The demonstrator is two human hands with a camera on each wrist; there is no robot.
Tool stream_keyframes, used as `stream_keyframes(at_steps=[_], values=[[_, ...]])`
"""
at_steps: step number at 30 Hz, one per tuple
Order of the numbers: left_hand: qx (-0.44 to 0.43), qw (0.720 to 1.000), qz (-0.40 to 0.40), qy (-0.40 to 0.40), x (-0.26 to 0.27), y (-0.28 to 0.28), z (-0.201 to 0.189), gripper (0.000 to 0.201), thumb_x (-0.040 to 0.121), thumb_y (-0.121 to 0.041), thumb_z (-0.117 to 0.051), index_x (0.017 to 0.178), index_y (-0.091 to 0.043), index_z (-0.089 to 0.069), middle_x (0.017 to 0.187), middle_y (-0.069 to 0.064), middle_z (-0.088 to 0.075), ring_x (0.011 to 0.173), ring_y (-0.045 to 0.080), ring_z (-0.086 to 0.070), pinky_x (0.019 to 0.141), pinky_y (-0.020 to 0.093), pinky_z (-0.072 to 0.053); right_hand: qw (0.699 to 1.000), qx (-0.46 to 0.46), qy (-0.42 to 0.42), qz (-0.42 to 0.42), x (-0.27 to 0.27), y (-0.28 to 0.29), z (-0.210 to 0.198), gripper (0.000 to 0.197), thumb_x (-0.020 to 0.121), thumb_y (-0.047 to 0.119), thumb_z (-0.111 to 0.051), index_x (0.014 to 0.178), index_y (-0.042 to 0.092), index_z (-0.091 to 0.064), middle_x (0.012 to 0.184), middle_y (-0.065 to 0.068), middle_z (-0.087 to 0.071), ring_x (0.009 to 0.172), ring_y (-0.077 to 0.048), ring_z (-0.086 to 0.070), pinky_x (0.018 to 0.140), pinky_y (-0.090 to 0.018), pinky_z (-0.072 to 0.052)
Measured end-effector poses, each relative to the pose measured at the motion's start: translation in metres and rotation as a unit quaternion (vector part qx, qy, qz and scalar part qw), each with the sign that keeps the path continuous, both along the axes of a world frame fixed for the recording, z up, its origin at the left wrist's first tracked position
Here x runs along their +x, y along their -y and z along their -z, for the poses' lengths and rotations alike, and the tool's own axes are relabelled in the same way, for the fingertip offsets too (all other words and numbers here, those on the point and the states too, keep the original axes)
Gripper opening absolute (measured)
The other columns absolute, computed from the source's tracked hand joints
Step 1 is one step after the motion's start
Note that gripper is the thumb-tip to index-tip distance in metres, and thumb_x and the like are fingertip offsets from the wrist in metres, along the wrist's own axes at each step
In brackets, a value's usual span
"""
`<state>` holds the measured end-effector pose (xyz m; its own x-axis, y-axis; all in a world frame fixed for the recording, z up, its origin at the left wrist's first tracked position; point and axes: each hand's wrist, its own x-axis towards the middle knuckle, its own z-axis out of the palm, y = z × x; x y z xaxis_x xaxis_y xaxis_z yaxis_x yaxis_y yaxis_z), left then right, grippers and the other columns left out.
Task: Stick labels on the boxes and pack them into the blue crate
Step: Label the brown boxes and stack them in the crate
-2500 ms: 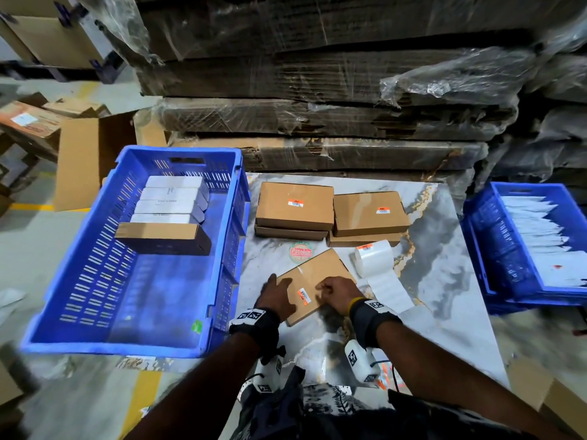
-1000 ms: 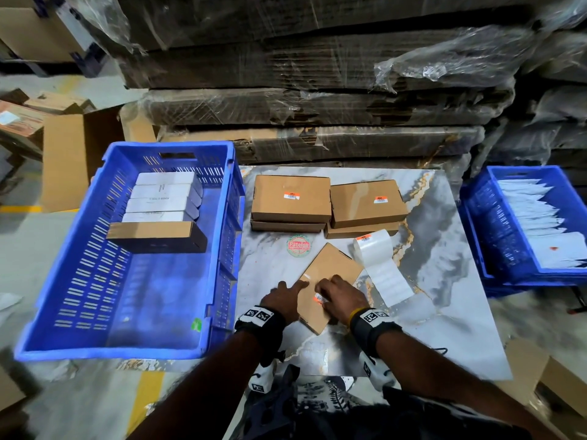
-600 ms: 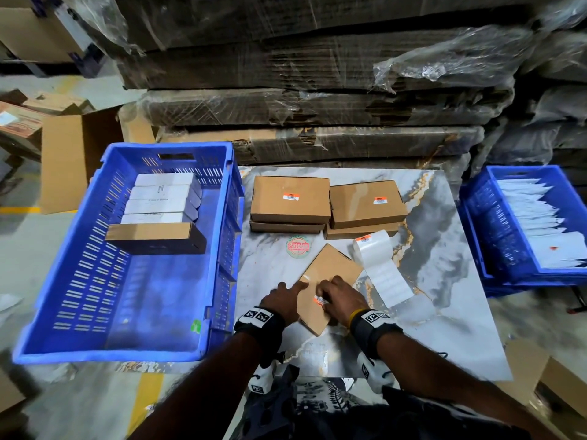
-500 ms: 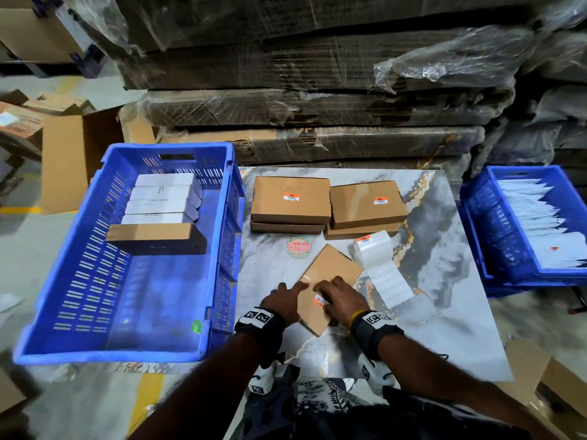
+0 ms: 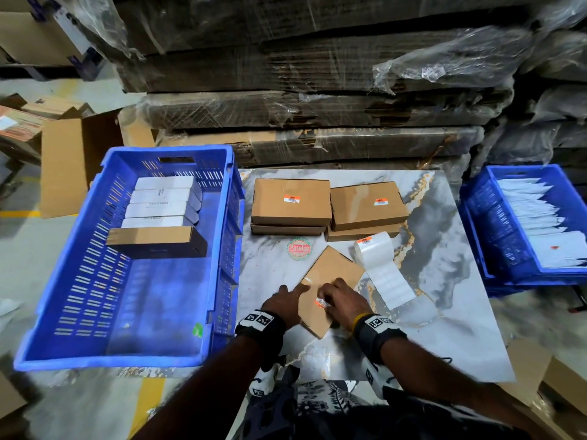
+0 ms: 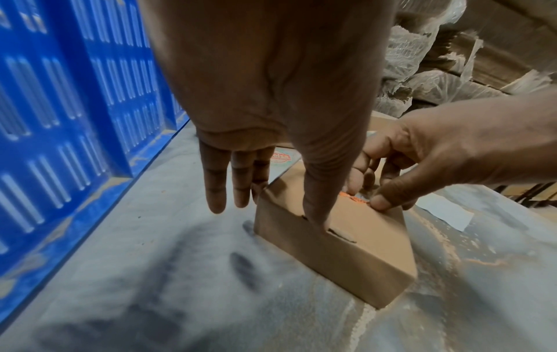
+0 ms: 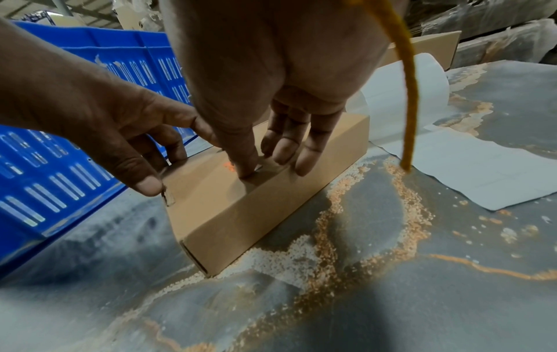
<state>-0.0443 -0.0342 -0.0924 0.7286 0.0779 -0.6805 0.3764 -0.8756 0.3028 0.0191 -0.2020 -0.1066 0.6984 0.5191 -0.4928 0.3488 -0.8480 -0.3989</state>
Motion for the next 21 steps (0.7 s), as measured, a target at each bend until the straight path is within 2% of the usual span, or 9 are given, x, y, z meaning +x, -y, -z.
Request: stream_keyframes(at_steps=[3,6,8,11,13,17,21], values=[[-0.011,1.0,0.007,0.008,0.0,0.0,0.0,0.08,0.086,-0.017,-0.065,0.15,-0.038,-0.022,0.128,0.016,-0.042,0.113,0.039,-0.057,0.094,0.042,-0.048,0.998,-0.004,-0.014,0.056,0.001,0.008,0.0,0.043,0.086,0.007,-0.056,0.125,0.026,-0.057,0.126,-0.003,-0.047,0.109,-0.03,-0.058,0.091,-0.04,-0.051],[-0.011,1.0,0.024,0.015,-0.003,0.002,0.001,0.079,0.087,-0.017,-0.064,0.151,-0.034,-0.021,0.129,0.019,-0.045,0.115,0.037,-0.056,0.096,0.041,-0.047,0.994,-0.003,0.007,0.111,-0.003,0.019,0.003,0.036,0.092,0.009,-0.047,0.123,0.019,-0.064,0.128,-0.008,-0.053,0.113,-0.028,-0.057,0.1,-0.037,-0.047],[-0.012,0.999,0.034,0.023,-0.003,0.003,0.001,0.078,0.087,-0.019,-0.064,0.151,-0.031,-0.022,0.129,0.019,-0.049,0.116,0.036,-0.056,0.097,0.04,-0.046,0.99,0.0,0.015,0.139,-0.009,0.024,0.003,0.031,0.092,0.009,-0.051,0.116,0.017,-0.069,0.123,-0.009,-0.058,0.111,-0.027,-0.059,0.099,-0.034,-0.047],[-0.018,0.999,0.042,0.029,0.0,0.006,0.001,0.075,0.086,-0.019,-0.065,0.15,-0.028,-0.027,0.128,0.02,-0.054,0.115,0.035,-0.058,0.094,0.039,-0.047,0.987,0.005,0.023,0.161,-0.018,0.025,0.0,0.02,0.084,0.01,-0.062,0.101,0.015,-0.072,0.112,-0.009,-0.06,0.101,-0.028,-0.063,0.091,-0.03,-0.051],[-0.028,0.998,0.046,0.03,0.002,0.008,0.0,0.072,0.086,-0.018,-0.066,0.148,-0.027,-0.03,0.127,0.02,-0.057,0.115,0.035,-0.059,0.092,0.038,-0.048,0.984,0.001,0.02,0.179,-0.024,0.024,-0.003,0.016,0.083,0.01,-0.058,0.092,0.012,-0.071,0.104,-0.011,-0.059,0.094,-0.029,-0.064,0.087,-0.029,-0.052],[-0.044,0.997,0.06,0.027,0.004,0.011,0.0,0.071,0.085,-0.021,-0.068,0.146,-0.023,-0.032,0.125,0.022,-0.057,0.113,0.037,-0.059,0.09,0.037,-0.048,0.974,0.01,0.012,0.225,-0.036,0.026,-0.002,0.024,0.092,0.019,-0.053,0.107,0.016,-0.07,0.116,-0.012,-0.056,0.103,-0.03,-0.062,0.097,-0.037,-0.049],[-0.051,0.995,0.081,0.03,0.003,0.013,-0.001,0.073,0.084,-0.024,-0.071,0.146,-0.02,-0.032,0.126,0.023,-0.058,0.114,0.037,-0.059,0.091,0.038,-0.048,0.969,-0.008,0.018,0.247,-0.046,0.022,-0.004,0.026,0.092,0.024,-0.05,0.109,0.019,-0.069,0.115,-0.01,-0.053,0.101,-0.03,-0.063,0.094,-0.037,-0.05]])
